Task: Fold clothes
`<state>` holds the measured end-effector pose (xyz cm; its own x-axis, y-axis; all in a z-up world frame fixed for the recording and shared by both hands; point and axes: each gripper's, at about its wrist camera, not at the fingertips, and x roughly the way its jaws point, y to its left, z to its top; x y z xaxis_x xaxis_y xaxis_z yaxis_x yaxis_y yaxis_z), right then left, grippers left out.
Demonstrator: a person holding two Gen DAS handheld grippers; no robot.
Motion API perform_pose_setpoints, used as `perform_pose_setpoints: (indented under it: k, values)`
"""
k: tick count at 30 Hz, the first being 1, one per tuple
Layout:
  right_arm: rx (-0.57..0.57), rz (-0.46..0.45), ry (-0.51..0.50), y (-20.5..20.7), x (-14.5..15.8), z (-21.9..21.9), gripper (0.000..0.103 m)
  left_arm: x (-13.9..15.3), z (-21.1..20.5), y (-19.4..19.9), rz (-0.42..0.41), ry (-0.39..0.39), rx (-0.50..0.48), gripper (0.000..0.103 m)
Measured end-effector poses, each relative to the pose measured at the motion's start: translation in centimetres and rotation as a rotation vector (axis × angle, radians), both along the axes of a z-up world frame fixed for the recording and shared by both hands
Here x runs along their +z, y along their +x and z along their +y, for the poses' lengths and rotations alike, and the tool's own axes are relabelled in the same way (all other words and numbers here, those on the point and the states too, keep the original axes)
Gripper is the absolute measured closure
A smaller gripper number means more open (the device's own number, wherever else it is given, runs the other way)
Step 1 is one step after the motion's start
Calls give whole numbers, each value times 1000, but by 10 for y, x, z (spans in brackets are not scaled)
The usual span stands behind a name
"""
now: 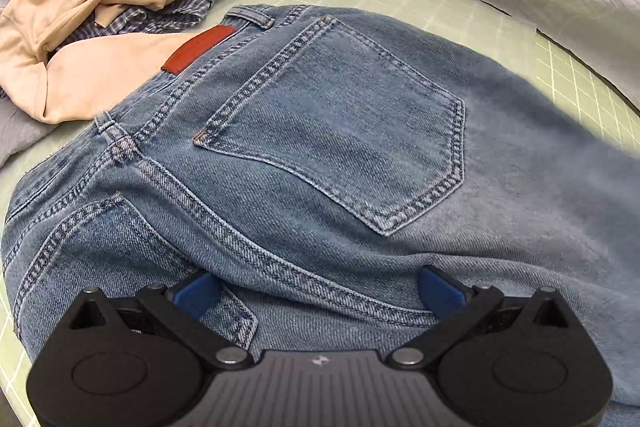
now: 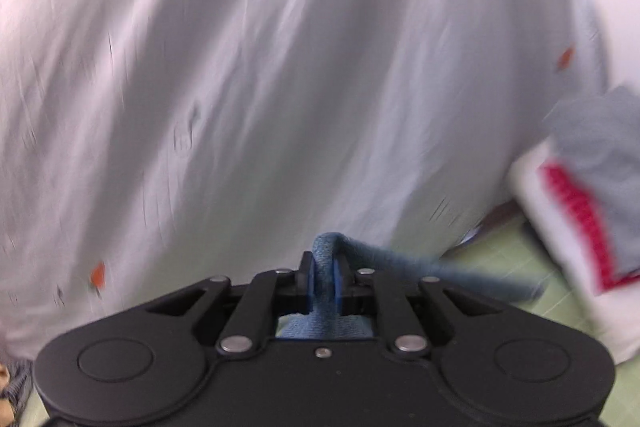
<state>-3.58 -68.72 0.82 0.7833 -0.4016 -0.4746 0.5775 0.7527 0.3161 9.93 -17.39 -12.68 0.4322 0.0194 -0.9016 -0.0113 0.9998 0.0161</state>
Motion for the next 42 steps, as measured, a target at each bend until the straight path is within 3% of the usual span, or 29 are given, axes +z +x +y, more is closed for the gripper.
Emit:
perform_pose_setpoints:
  k: [1,3,4,5,7,10,16,18,20,22,24,27,28,29,31,37,42]
  values:
    - [37,75,53,16,-15,-1,66,0,0,0,0,0,0,0]
    - [63,178,89,30,-41,7,65,0,1,1,-1,-1,-1,0]
    - [82,194,82,27,-49,15,57,0,1,2,-3,0,-1,0]
    - [95,209,73,22,-56,21,35,0,1,2,-7,0,2,0]
    - [98,235,47,8,-68,27,2,-1,-1,0,-15,4,13,0]
    - [68,275,13,-17,-84,28,0,-1,-4,3,-11,9,36,0]
    - [-167,328,59,-59,-108,-33,0,0,-6,4,2,9,53,0]
    - [-175,368,55,-56,-117,-47,5,0,-6,4,5,9,58,0]
    - [-171,390,61,-52,-125,-57,23,-1,-6,4,6,9,64,0]
    - [-166,363,91,-44,-130,-64,34,-1,-6,3,3,9,69,0]
    - [-173,378,105,-33,-136,-69,39,-1,-6,2,-1,9,74,0]
    - [-184,422,36,-17,-138,-70,45,-1,-5,2,-2,9,79,0]
    - [-183,425,23,-15,-138,-71,56,-1,-5,2,-2,9,80,0]
    - [-186,419,13,-18,-136,-71,81,-1,-6,2,-2,9,81,0]
    - [-227,422,-21,-31,-130,-74,103,-1,-6,2,-1,9,82,0]
    - [-437,483,-69,-92,-116,-86,102,0,-6,2,-2,10,80,0]
    - [-438,644,-121,-111,-123,-76,101,1,-7,2,1,10,81,0]
